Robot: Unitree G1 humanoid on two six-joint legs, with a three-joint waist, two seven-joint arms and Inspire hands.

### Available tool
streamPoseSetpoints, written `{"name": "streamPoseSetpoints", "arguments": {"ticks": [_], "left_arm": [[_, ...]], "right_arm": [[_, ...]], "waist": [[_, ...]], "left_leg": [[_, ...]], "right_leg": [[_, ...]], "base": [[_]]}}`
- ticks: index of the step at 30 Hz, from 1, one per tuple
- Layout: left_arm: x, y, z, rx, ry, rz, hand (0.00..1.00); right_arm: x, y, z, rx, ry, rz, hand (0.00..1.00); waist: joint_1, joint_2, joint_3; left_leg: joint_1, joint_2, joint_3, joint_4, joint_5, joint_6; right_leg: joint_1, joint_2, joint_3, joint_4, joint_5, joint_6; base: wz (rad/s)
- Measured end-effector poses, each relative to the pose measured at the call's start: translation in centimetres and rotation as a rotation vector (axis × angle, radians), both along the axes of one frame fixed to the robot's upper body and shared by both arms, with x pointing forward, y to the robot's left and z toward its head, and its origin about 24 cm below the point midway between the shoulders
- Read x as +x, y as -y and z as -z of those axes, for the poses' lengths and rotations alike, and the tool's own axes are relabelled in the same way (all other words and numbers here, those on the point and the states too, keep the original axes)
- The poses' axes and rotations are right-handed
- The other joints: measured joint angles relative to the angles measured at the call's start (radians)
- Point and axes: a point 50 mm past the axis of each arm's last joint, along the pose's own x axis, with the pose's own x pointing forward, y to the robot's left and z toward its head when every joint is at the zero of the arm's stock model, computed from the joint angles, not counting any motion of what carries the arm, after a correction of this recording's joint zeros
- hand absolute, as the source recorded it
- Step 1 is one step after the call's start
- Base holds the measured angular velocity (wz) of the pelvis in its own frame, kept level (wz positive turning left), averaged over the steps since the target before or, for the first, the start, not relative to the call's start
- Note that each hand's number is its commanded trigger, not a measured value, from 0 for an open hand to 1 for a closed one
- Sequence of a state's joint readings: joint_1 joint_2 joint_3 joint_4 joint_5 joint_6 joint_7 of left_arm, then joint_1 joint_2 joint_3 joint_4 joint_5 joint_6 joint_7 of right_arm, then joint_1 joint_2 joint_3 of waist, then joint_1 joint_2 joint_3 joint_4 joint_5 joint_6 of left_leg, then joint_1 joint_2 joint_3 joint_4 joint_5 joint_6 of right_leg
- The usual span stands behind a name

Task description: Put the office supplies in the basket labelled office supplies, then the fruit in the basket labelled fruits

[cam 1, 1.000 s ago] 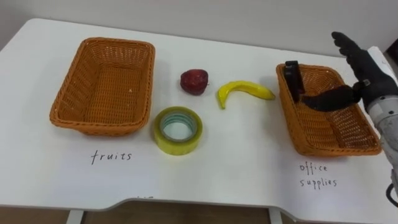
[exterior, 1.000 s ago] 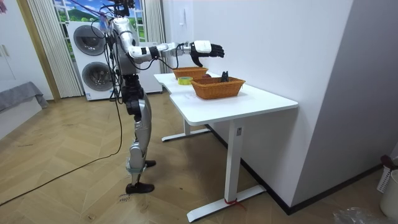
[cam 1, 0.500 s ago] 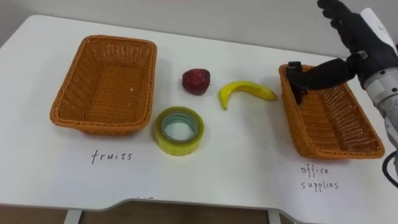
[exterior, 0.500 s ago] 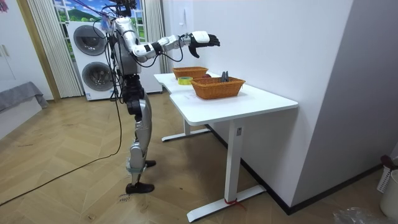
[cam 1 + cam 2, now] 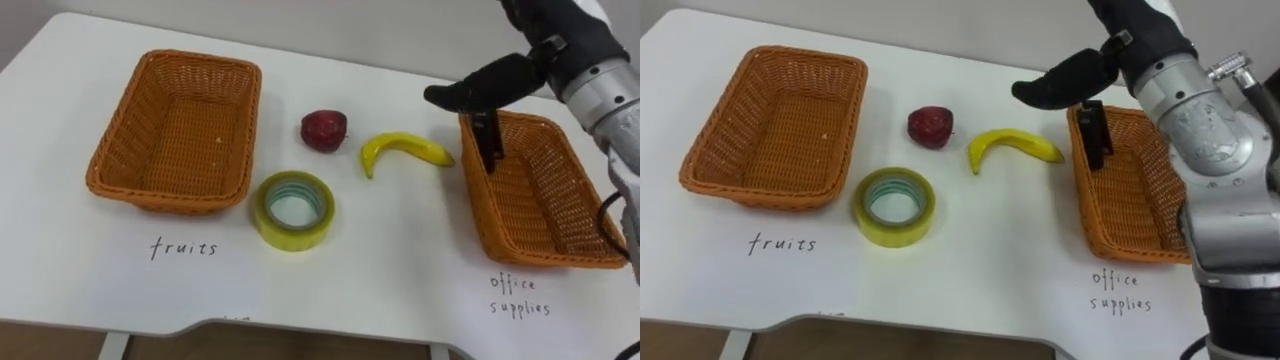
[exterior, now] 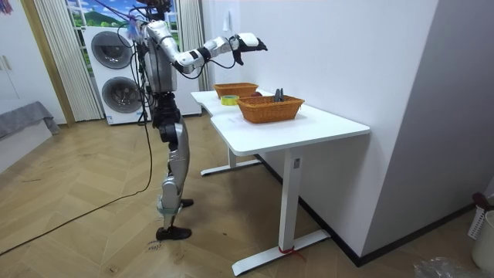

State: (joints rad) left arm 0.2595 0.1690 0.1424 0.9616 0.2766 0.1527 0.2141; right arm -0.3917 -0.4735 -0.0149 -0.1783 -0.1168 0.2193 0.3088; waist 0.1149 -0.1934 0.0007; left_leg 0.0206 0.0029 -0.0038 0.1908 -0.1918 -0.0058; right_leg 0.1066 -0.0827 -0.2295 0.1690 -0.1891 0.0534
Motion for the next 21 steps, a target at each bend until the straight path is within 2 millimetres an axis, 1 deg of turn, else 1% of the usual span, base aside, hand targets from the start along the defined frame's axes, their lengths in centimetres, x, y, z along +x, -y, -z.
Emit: {"name": "streamPoseSetpoints", "arguments": {"ticks": [1, 2, 3, 4, 7, 8, 9, 11, 12, 13, 14, 16, 17, 19, 20, 21], "left_arm": [[0.1, 0.0, 0.0, 0.000, 0.001, 0.000, 0.00], [0.1, 0.1, 0.0, -0.001, 0.001, 0.004, 0.00], [0.1, 0.1, 0.0, -0.001, -0.003, 0.005, 0.00], [0.1, 0.1, 0.0, -0.001, -0.006, 0.005, 0.00], [0.3, 0.0, 0.0, -0.007, -0.015, 0.004, 0.00], [0.2, 0.0, 0.1, -0.007, -0.017, 0.003, 0.00], [0.4, 0.0, 0.0, -0.007, -0.014, 0.004, 0.00], [0.4, -0.1, 0.0, -0.005, -0.022, 0.002, 0.00], [0.6, -0.1, 0.0, -0.005, -0.022, 0.001, 0.00], [0.7, -0.1, 0.0, -0.006, -0.021, 0.001, 0.00], [0.6, -0.1, 0.0, -0.009, -0.027, 0.000, 0.00], [1.0, -0.2, 0.0, -0.015, -0.027, 0.004, 0.00], [1.0, -0.2, 0.0, -0.016, -0.028, 0.004, 0.00], [1.2, -0.2, 0.0, -0.016, -0.025, 0.006, 0.00], [1.2, -0.2, 0.0, -0.016, -0.025, 0.006, 0.00], [1.2, -0.2, -0.1, -0.015, -0.024, 0.006, 0.00]], "right_arm": [[0.0, -0.1, 0.1, -0.005, -0.004, -0.003, 0.00], [0.0, -0.3, 0.2, -0.021, -0.013, -0.013, 0.00], [0.1, -0.7, 0.4, -0.034, -0.026, -0.027, 0.00], [0.1, -0.8, 0.5, -0.037, -0.034, -0.034, 0.00], [0.1, -1.5, 1.3, -0.054, -0.092, -0.079, 0.00], [0.1, -1.6, 1.4, -0.053, -0.103, -0.089, 0.00], [0.1, -1.8, 1.6, -0.055, -0.119, -0.100, 0.00], [0.1, -1.8, 1.7, -0.058, -0.135, -0.105, 0.00], [0.2, -1.8, 1.8, -0.058, -0.144, -0.106, 0.00], [0.2, -1.8, 1.8, -0.057, -0.148, -0.105, 0.00], [0.2, -1.7, 1.9, -0.058, -0.158, -0.105, 0.00], [0.3, -1.5, 2.2, -0.056, -0.176, -0.096, 0.00], [0.4, -1.5, 2.3, -0.056, -0.180, -0.095, 0.00], [0.6, -1.6, 3.2, -0.060, -0.217, -0.096, 0.00], [0.6, -1.7, 3.4, -0.061, -0.229, -0.098, 0.00], [0.8, -1.6, 4.0, -0.059, -0.251, -0.094, 0.00]], "waist": [[0.005, 0.000, 0.0004], [0.013, 0.000, 0.0005], [0.021, 0.001, 0.0022], [0.026, -0.002, 0.0011], [0.038, -0.012, 0.0092], [0.046, -0.012, 0.0107], [0.056, -0.014, 0.0141], [0.063, -0.022, 0.0140], [0.067, -0.026, 0.0110], [0.069, -0.028, 0.0096], [0.080, -0.030, 0.0088], [0.085, -0.035, 0.0059], [0.086, -0.036, 0.0059], [0.095, -0.039, 0.0069], [0.096, -0.040, 0.0084], [0.098, -0.045, 0.0116]], "left_leg": [[0.000, 0.000, 0.000, 0.001, 0.000, 0.000], [0.001, 0.000, -0.002, 0.002, 0.000, 0.000], [0.004, 0.000, -0.003, 0.003, 0.000, 0.000], [0.004, 0.000, -0.003, 0.004, 0.000, 0.000], [-0.001, 0.000, -0.007, 0.004, 0.000, 0.000], [-0.001, 0.000, -0.007, 0.004, 0.000, 0.000], [-0.002, 0.000, -0.006, 0.003, 0.000, 0.000], [-0.012, 0.000, -0.014, 0.004, 0.000, -0.001], [-0.013, 0.000, -0.016, 0.006, 0.000, -0.001], [-0.011, 0.000, -0.016, 0.007, 0.000, -0.001], [-0.014, 0.000, -0.022, 0.007, 0.000, -0.001], [-0.012, -0.001, -0.029, 0.009, 0.000, -0.001], [-0.013, -0.001, -0.032, 0.010, 0.001, -0.001], [-0.012, -0.002, -0.033, 0.012, 0.001, -0.001], [-0.012, -0.002, -0.035, 0.013, 0.001, -0.001], [-0.013, -0.002, -0.039, 0.014, 0.001, -0.002]], "right_leg": [[0.001, 0.000, -0.001, 0.000, 0.000, 0.000], [0.004, -0.001, -0.009, 0.000, 0.000, 0.000], [0.007, -0.002, -0.021, -0.001, 0.000, 0.000], [0.008, -0.002, -0.021, -0.001, 0.000, 0.000], [0.008, -0.001, -0.023, -0.002, 0.000, 0.000], [0.007, -0.001, -0.024, -0.002, 0.000, 0.000], [0.005, -0.001, -0.025, -0.001, 0.000, 0.000], [0.004, -0.001, -0.034, -0.001, 0.000, 0.000], [0.004, 0.000, -0.037, -0.001, 0.000, 0.000], [0.003, 0.000, -0.037, -0.001, 0.000, 0.000], [0.007, 0.000, -0.044, -0.002, 0.000, 0.000], [0.008, 0.000, -0.049, -0.001, 0.000, 0.000], [0.009, 0.000, -0.051, -0.001, 0.000, 0.000], [0.013, 0.000, -0.053, -0.002, 0.000, 0.000], [0.014, 0.000, -0.057, -0.002, 0.000, 0.000], [0.015, 0.000, -0.062, -0.002, 0.000, 0.000]], "base": [[0.03], [0.06], [0.05], [0.04], [0.04], [0.00], [0.00], [0.08], [0.07], [0.08], [0.12], [0.12], [0.06], [0.05], [0.06], [0.09]]}}
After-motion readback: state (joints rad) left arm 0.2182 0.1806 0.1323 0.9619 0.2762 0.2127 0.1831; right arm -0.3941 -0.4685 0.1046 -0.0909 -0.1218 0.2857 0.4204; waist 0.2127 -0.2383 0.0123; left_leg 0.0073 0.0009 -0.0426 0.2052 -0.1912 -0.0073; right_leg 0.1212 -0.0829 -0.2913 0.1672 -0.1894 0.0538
